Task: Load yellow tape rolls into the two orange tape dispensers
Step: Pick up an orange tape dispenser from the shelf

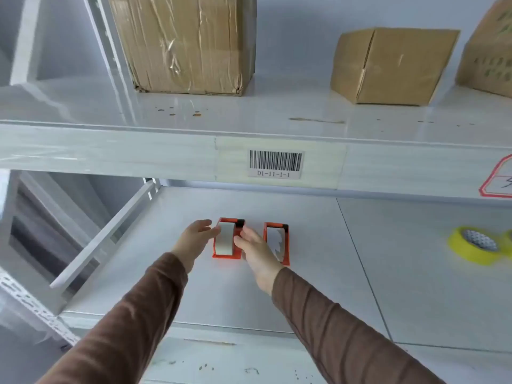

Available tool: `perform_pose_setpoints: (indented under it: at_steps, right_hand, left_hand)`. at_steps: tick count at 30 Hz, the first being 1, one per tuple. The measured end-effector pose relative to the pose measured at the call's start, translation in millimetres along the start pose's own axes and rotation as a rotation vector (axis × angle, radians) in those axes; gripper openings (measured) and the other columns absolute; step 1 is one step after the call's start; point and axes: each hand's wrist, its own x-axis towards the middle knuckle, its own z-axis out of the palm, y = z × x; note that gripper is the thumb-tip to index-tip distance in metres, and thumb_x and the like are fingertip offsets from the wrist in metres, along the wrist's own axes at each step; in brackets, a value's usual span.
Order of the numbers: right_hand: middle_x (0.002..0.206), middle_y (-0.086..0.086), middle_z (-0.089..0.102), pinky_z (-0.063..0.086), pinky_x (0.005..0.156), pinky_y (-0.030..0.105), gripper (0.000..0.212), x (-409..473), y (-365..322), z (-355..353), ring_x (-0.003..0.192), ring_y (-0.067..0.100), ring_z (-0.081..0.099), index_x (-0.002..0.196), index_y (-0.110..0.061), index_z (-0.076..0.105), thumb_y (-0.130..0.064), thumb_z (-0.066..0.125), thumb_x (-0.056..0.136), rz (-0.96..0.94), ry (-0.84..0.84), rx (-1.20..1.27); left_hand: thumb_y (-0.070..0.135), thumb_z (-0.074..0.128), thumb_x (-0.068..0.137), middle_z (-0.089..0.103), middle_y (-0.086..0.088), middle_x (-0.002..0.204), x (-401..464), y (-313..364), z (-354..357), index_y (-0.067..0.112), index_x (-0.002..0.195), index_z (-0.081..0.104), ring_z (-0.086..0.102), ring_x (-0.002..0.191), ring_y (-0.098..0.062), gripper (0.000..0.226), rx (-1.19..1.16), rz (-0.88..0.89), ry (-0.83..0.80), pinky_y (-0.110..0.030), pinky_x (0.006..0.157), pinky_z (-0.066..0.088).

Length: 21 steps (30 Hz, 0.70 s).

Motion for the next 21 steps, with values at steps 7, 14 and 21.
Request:
perform_pose_setpoints:
  at_steps: [7,14,21]
  right_hand:
    - [0.128,0.008,0.067,0.046,0.107,0.038,0.034,12,-1,17,0.121,0.027,0.061,0.129,-0.017,0.061,-0.011,0.043,0.100,0.075,0.056,-0.067]
    - [0.105,-0.001,0.069,0.051,0.093,0.033,0.017,6,23,17,0.100,0.019,0.063,0.110,-0.017,0.065,-0.013,0.059,0.094,0.040,0.224,-0.047]
    - [0.088,-0.004,0.065,0.052,0.084,0.033,0.009,4,24,23,0.085,0.016,0.061,0.097,-0.014,0.062,-0.019,0.065,0.090,-0.109,0.316,-0.159]
  left_hand:
    - [0.024,0.057,0.105,0.067,-0.015,0.114,3,4,15,0.001,0.126,0.063,0.063,0.100,-0.028,0.031,-0.156,-0.177,-0.035,-0.032,0.082,0.054]
    - [0.023,0.053,0.107,0.074,-0.009,0.108,-25,-9,18,0.009,0.120,0.068,0.069,0.092,-0.021,0.025,-0.293,-0.144,-0.130,-0.027,0.079,0.055]
    - [0.018,0.057,0.105,0.074,-0.009,0.102,-45,-13,12,0.009,0.115,0.073,0.072,0.080,-0.014,0.021,-0.427,-0.014,-0.076,-0.021,0.072,0.058]
